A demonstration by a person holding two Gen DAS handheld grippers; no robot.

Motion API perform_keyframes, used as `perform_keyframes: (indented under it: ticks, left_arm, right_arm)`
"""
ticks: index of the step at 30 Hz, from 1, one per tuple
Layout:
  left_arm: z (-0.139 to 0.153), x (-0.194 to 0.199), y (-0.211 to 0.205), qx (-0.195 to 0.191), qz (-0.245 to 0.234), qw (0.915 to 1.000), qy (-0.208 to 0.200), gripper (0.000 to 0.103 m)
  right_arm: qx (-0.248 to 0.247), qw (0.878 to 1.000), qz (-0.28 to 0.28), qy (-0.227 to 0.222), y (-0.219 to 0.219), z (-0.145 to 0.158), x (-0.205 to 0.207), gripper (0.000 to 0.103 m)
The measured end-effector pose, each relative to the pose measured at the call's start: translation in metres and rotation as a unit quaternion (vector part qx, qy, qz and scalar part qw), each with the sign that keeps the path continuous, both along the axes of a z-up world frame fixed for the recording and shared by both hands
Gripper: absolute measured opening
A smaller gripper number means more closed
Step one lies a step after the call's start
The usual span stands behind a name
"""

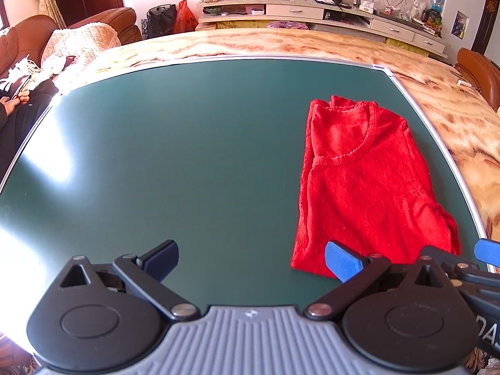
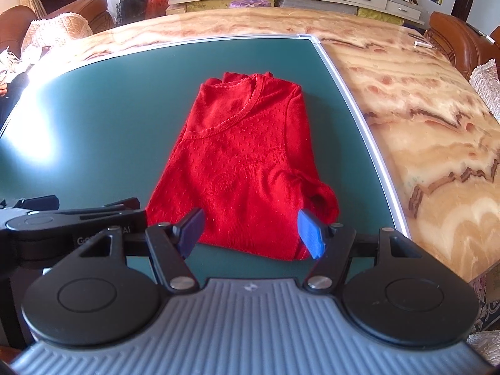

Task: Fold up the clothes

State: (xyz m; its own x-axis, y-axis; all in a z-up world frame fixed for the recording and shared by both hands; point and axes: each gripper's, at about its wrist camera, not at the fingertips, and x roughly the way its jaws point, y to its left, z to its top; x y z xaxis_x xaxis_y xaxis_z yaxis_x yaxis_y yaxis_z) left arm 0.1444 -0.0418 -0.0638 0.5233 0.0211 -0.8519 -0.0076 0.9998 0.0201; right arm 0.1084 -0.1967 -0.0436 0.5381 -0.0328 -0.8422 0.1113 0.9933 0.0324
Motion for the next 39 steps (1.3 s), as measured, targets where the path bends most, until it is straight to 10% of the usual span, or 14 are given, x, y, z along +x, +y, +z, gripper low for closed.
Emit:
perform_keyframes:
  ticks: [39]
  left_arm:
    - [-0.007, -0.054, -0.011, 0.023, -0.014, 0.9992, -0.030, 0.102]
  right_arm:
    - [-0.015, 1.000, 0.002, -0.018, 0.004, -0.014, -0.055, 0.074]
